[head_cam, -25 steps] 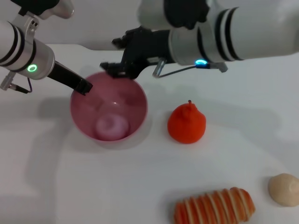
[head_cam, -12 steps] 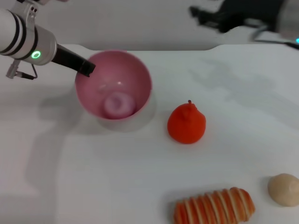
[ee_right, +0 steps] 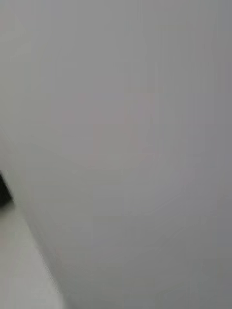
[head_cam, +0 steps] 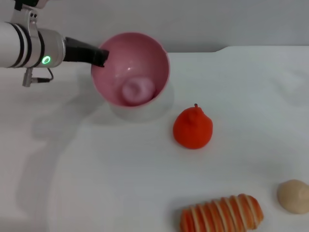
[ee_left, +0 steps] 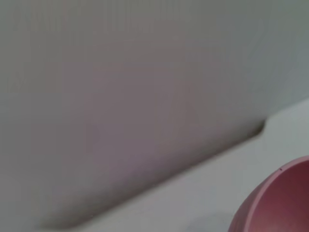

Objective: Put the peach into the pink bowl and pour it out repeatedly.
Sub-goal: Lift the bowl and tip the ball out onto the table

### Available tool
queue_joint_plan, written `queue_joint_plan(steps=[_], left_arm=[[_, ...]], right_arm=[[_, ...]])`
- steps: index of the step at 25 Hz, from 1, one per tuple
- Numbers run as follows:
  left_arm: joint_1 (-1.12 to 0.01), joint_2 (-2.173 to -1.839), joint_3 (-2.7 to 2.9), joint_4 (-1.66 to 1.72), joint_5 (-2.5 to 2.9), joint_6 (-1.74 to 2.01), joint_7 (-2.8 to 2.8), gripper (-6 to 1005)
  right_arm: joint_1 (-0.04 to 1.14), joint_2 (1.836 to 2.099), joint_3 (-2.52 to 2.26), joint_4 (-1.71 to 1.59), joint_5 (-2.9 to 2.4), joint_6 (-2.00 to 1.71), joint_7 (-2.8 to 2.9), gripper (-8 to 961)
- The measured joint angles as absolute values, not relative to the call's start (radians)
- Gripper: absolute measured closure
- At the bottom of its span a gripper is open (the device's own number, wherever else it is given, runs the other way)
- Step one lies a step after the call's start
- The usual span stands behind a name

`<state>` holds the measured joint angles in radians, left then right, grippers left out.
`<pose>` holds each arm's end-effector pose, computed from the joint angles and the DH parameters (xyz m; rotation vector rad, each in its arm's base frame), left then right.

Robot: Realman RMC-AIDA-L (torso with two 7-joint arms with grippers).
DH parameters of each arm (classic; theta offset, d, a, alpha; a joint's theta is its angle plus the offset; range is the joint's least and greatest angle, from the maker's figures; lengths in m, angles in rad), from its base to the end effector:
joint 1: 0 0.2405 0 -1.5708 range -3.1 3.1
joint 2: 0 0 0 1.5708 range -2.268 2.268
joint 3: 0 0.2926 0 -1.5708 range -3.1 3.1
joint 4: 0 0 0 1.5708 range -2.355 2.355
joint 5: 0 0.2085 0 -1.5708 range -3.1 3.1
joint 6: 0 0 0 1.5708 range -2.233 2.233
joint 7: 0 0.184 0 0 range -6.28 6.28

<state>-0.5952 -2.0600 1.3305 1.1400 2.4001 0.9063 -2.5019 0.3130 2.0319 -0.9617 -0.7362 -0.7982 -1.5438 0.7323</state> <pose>-0.2210 0.4686 -0.0376 -2.2758 -0.8626 -0.1057 0.2392 0.3622 0.1037 -1.7617 -0.1341 1.1944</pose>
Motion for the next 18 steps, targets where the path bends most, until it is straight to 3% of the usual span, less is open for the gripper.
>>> queue_joint_plan(steps=[3, 18], left_arm=[[-0.546, -2.061, 1.426, 1.189, 2.375, 0.772, -2.467, 954], [-0.217, -2.061, 2.021, 1.274, 2.378, -0.238, -2.300, 953]], right_arm=[[0.322, 2.064, -0.878, -0.532, -0.553, -1.594, 0.502, 368], [0.303, 2.071, -0.735, -0.386, -0.355, -1.624, 0.419, 368]])
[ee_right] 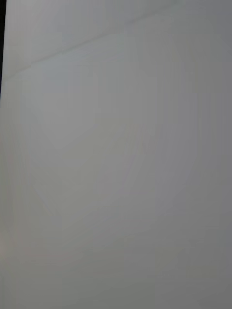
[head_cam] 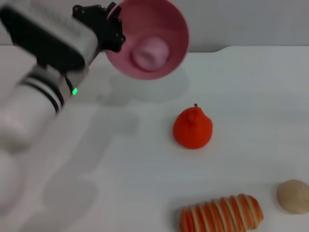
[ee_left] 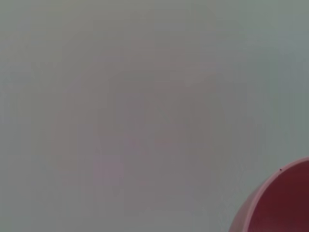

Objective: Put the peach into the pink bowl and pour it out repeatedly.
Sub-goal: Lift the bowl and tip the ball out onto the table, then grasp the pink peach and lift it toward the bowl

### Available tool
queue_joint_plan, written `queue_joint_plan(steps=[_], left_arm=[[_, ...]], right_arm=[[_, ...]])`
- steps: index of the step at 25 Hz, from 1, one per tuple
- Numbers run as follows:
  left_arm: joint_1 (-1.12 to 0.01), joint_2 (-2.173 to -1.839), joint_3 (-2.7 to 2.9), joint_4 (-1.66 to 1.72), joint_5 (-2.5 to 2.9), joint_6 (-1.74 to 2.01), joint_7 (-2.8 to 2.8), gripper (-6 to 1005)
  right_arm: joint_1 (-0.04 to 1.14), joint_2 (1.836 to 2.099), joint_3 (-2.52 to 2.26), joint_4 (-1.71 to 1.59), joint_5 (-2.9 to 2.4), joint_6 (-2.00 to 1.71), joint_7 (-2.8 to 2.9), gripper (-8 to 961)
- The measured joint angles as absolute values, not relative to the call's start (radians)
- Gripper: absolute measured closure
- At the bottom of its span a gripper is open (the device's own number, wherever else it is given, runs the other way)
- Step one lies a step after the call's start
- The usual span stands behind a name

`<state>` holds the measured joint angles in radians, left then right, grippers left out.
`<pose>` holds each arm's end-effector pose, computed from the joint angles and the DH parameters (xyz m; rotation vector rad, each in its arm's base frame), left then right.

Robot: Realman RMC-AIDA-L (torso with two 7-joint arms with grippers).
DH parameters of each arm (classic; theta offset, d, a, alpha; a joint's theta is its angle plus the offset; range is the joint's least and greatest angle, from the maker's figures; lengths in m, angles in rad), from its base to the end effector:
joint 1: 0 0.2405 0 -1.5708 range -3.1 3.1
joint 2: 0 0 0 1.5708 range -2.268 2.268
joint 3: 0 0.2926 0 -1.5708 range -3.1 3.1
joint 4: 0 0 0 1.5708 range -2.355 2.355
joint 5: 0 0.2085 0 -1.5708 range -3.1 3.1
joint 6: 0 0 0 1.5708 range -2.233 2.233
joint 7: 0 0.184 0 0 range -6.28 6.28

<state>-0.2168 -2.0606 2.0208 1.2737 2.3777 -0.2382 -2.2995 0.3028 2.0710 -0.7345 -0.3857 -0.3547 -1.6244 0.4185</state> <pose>-0.1843 0.4039 -0.0582 -1.8965 -0.1154 -0.4141 0.3440 0.3217 0.1581 -1.0477 0.0659 1.0213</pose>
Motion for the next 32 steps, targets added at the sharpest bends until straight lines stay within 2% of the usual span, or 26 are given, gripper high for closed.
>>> queue_joint_plan(steps=[8, 20, 23, 27, 32], left_arm=[[-0.173, -2.065, 2.293, 1.088, 2.370, -0.784, -2.234, 953], [-0.154, -2.065, 2.331, 1.095, 2.367, -0.830, -2.241, 954], [-0.152, -2.062, 2.293, 1.162, 2.346, -0.723, -2.243, 954], [-0.165, -2.062, 2.124, 1.310, 2.298, -0.362, -2.244, 953], [-0.269, -2.061, 1.810, 1.420, 2.171, 0.210, -2.309, 953]], right_arm=[[0.302, 2.070, -0.730, -0.376, -0.354, -1.624, 0.421, 369], [0.301, 2.070, -0.742, -0.368, -0.361, -1.629, 0.436, 369], [0.301, 2.068, -0.743, -0.361, -0.378, -1.625, 0.449, 369], [0.301, 2.067, -0.744, -0.364, -0.464, -1.624, 0.457, 369], [0.287, 2.064, -0.744, -0.457, -0.652, -1.624, 0.722, 369]])
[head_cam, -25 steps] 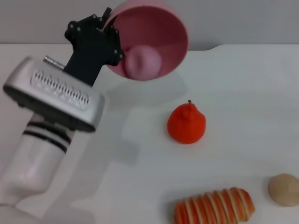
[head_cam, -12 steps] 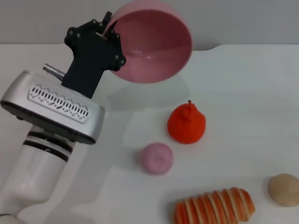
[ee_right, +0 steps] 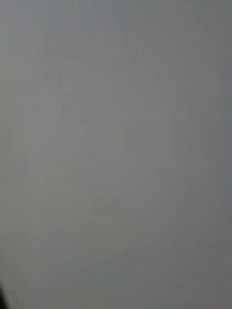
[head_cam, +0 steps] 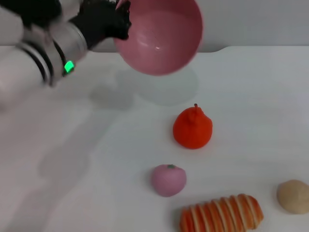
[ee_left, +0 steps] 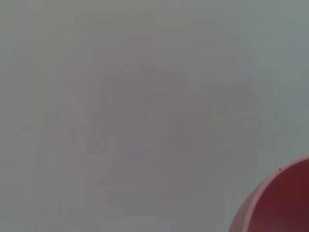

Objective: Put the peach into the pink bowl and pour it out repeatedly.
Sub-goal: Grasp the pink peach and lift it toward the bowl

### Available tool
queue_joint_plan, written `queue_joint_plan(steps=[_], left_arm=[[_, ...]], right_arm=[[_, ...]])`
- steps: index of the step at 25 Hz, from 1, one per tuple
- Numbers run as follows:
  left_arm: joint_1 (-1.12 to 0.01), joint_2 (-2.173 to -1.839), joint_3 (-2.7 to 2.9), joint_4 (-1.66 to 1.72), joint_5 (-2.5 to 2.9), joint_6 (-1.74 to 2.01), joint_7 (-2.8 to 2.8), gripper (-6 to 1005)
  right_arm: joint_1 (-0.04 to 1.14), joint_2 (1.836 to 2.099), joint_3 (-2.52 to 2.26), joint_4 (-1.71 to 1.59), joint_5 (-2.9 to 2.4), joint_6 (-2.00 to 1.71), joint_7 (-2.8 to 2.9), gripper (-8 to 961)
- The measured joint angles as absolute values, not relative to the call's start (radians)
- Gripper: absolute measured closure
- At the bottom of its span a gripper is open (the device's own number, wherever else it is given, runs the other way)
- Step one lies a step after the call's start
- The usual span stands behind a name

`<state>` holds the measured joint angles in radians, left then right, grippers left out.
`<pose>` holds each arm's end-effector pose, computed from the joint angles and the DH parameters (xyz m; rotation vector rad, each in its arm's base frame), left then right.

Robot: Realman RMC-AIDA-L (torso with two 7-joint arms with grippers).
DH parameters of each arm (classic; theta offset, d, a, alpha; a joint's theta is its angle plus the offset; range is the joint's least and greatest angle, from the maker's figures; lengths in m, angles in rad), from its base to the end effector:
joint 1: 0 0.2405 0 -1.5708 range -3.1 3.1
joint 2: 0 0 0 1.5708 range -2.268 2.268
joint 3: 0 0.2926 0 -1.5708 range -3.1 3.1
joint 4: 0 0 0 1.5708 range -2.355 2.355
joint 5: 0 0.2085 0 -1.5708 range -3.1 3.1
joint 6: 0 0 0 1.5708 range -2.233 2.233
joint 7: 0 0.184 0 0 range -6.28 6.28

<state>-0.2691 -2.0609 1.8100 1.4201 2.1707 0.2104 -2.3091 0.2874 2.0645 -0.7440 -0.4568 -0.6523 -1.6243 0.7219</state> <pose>-0.1654 0.4216 -0.0416 -2.0604 -0.3966 -0.4966 0.3168 0.3336 0.1230 -1.3906 0.1693 1.2381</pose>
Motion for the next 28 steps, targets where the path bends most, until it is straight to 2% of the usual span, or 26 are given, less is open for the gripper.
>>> queue_joint_plan(steps=[1, 3, 5, 7, 11, 18, 24, 28], left_arm=[[-0.269, -2.061, 1.810, 1.420, 2.171, 0.210, -2.309, 953], [-0.399, -2.058, 1.538, 1.409, 2.145, 0.621, -2.419, 953], [-0.432, -2.057, 1.473, 1.391, 2.146, 0.707, -2.435, 953], [-0.551, -2.052, 1.267, 1.291, 2.159, 0.970, -2.453, 953], [-0.640, -2.044, 1.123, 1.179, 2.233, 1.101, -2.458, 954], [-0.671, -2.024, 1.107, 1.163, 2.380, 1.166, -2.541, 954], [-0.664, -2.021, 1.095, 1.162, 2.388, 1.197, -2.553, 954], [-0.659, -2.027, 1.094, 1.162, 2.388, 1.198, -2.556, 954]], right_arm=[[0.279, 2.065, -0.743, -0.502, -0.708, -1.625, 0.797, 369], [0.265, 2.064, -0.741, -0.611, -0.835, -1.631, 0.958, 369], [0.259, 2.064, -0.737, -0.721, -0.975, -1.647, 1.108, 369], [0.258, 2.064, -0.733, -0.852, -1.129, -1.673, 1.242, 369], [0.299, 2.059, -0.739, -1.134, -1.482, -1.779, 1.511, 369], [0.499, 2.033, -0.787, -1.266, -1.977, -1.922, 1.826, 369], [0.607, 2.070, -0.977, -1.121, -2.218, -1.782, 1.845, 369], [0.649, 2.073, -1.132, -0.995, -2.216, -1.631, 1.846, 370]])
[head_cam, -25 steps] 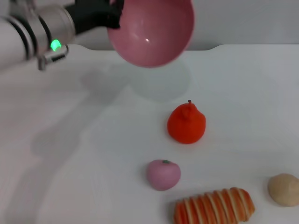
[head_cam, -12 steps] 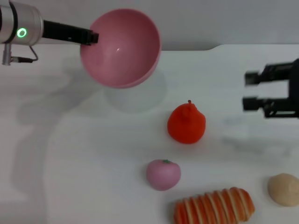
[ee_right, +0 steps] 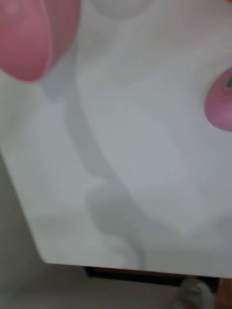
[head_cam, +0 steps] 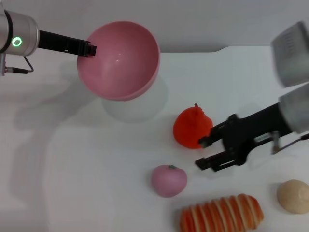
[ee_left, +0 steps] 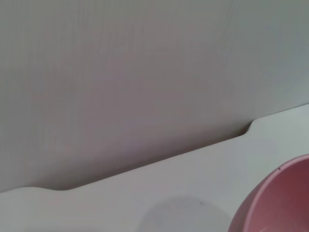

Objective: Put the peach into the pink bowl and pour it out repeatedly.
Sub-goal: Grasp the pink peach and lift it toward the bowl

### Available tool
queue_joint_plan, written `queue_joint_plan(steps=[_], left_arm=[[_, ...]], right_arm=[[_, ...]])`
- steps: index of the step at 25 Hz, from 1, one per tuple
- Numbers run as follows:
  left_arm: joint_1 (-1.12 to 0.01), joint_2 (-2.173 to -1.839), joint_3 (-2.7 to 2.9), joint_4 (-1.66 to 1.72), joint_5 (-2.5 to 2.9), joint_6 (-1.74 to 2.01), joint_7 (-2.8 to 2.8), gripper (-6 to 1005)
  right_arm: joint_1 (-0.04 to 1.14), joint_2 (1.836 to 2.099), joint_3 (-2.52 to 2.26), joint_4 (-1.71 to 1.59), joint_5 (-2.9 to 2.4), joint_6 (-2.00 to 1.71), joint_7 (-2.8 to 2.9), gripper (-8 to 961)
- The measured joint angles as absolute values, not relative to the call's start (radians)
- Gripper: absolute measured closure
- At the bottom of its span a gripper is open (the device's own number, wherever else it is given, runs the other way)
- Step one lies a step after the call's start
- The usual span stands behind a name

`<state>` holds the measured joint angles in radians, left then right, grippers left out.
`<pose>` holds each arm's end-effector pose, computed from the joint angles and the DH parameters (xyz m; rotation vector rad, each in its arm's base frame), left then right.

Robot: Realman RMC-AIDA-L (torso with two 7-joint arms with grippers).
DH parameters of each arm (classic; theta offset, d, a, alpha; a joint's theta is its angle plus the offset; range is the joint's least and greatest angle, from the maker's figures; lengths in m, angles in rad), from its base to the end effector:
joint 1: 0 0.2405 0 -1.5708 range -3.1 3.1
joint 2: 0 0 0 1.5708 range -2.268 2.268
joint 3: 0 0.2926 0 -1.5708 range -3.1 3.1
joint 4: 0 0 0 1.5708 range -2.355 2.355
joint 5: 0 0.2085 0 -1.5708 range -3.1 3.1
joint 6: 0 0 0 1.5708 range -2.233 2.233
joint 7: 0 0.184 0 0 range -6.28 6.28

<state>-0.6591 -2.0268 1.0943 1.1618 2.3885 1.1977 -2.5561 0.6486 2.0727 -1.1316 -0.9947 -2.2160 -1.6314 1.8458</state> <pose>-0.2196 0.4664 0.0030 -2.2888 -1.0994 -0.1526 0.2152 0.3611 -0.0737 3.0873 -0.5197 -0.0099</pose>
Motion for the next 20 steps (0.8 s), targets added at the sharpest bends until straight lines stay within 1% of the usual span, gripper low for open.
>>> queue_joint_plan(steps=[4, 8, 15, 20], left_arm=[[-0.659, -2.036, 1.098, 1.161, 2.389, 1.195, -2.555, 954], [-0.657, -2.047, 1.098, 1.161, 2.390, 1.186, -2.547, 954], [-0.666, -2.052, 1.109, 1.161, 2.390, 1.178, -2.547, 954], [-0.666, -2.052, 1.109, 1.161, 2.390, 1.178, -2.547, 954]], right_arm=[[0.677, 2.075, -1.274, -0.904, -2.197, -1.492, 1.846, 370], [0.680, 2.076, -1.373, -0.875, -2.152, -1.406, 1.846, 370], [0.684, 2.080, -1.540, -0.826, -2.071, -1.268, 1.847, 370], [0.710, 2.080, -1.581, -0.757, -2.030, -1.220, 1.856, 370]])
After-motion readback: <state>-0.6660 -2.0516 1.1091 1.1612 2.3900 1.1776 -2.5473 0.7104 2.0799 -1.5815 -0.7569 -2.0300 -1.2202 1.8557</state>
